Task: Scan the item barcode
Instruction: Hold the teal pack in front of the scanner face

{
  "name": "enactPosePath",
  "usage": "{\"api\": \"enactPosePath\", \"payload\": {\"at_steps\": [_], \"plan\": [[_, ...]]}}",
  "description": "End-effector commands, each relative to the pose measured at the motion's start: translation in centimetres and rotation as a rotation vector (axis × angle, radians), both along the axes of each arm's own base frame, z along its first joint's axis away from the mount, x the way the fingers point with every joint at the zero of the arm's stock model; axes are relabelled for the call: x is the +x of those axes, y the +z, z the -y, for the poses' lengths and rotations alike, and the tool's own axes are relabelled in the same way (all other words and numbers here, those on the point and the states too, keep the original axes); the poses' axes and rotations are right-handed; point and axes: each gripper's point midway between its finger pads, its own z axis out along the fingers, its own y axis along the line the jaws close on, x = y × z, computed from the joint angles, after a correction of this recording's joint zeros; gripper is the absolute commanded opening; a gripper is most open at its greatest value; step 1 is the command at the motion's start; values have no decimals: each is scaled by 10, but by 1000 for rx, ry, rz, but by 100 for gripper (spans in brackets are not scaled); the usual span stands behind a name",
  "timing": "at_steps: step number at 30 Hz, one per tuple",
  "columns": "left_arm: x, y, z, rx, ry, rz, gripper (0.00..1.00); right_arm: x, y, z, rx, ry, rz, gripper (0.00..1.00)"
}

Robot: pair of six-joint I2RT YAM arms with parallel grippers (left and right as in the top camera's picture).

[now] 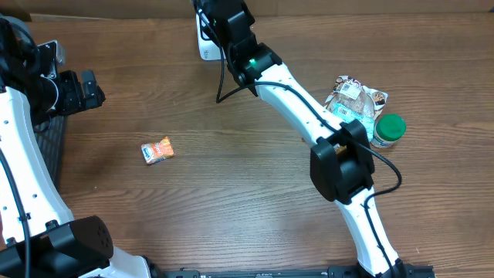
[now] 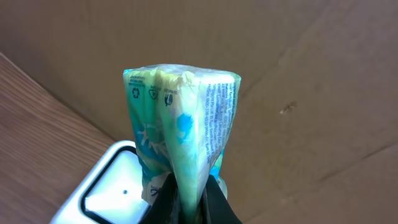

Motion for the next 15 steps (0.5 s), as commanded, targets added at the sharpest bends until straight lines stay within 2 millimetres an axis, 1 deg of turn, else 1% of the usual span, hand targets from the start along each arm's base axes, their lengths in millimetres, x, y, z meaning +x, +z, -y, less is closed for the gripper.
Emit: {"api": "enactPosePath", "payload": {"at_steps": [1, 2, 3, 4, 8, 9, 11, 15], "plan": [[1, 0, -1, 6, -17, 5, 99, 12, -17, 5, -78, -10, 30, 4], [1, 0, -1, 6, -17, 5, 100, 14, -27, 4, -81, -11, 25, 4], [1, 0, -1, 7, -17, 4, 100, 17, -41, 2, -102, -5, 19, 4], [1, 0, -1, 7, -18, 5, 100, 18, -50, 1, -119, 0, 16, 4], [1, 0, -1, 7, -17, 4, 99, 20, -98, -3, -189, 30, -35, 4], [1, 0, -1, 7, -17, 4, 100, 20, -104, -3, -195, 28, -42, 4], [1, 0, -1, 6, -17, 5, 100, 20, -107, 0, -204, 22, -44, 4], [1, 0, -1, 7, -17, 4, 100, 23, -105, 4, -248, 29, -28, 4]]}}
